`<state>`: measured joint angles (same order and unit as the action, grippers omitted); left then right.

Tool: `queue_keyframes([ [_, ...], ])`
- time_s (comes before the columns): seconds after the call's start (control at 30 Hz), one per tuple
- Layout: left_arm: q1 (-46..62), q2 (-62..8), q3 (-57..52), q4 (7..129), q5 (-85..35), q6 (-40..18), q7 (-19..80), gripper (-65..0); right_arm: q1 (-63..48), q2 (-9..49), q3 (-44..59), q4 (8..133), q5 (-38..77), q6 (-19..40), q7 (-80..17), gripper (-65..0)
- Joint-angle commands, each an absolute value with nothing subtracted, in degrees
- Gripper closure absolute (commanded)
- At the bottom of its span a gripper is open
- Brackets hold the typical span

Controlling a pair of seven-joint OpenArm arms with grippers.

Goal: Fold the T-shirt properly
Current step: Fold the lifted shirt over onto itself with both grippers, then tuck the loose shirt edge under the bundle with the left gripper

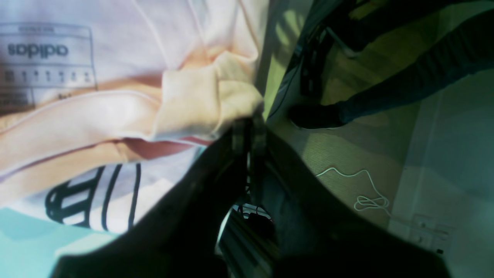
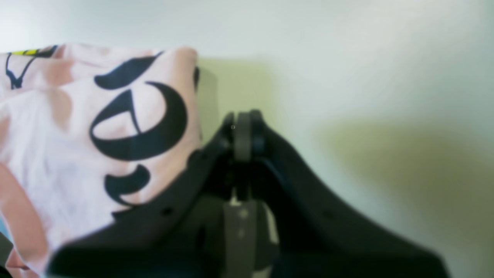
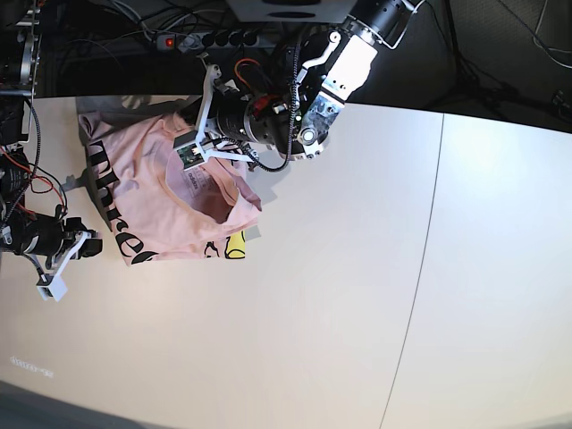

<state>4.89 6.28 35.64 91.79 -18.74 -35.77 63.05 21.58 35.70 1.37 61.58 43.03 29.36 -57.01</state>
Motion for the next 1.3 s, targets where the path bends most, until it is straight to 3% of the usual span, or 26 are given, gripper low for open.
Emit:
queue_keyframes([
  [0.0,4.34,6.37,35.83,92.66,-19.44,-35.35,61.76,0.0,23.0,36.97,1.87,62.22,43.7,32.82,-55.9,0.0],
  [0.27,4.32,1.65,35.7,92.66,-19.0,-35.38,59.22,0.0,23.0,36.95,1.85,62.22,43.7,32.82,-55.88,0.0],
  [0.43,4.49,-0.25,35.66,92.66,-18.81,-34.52,59.68,-16.7,23.0,36.97,1.87,62.22,43.68,32.82,-55.72,0.0],
  [0.67,4.47,-2.09,35.24,98.52,-19.0,-33.26,59.83,-18.0,23.0,36.97,1.85,62.22,43.7,32.82,-55.48,0.0],
  [0.9,2.48,-2.07,27.94,102.85,-19.33,-32.58,58.02,-18.2,23.0,36.97,1.85,62.22,43.68,32.82,-55.61,0.0],
  [1.07,-0.71,-2.07,22.79,102.1,-19.29,-31.16,54.72,-32.6,23.0,36.95,1.85,62.22,43.7,32.82,-55.75,0.0],
  [1.27,-3.9,-1.96,20.23,96.82,-19.53,-30.81,50.72,-35.8,22.98,36.95,1.85,62.22,43.68,32.82,-56.18,0.0],
])
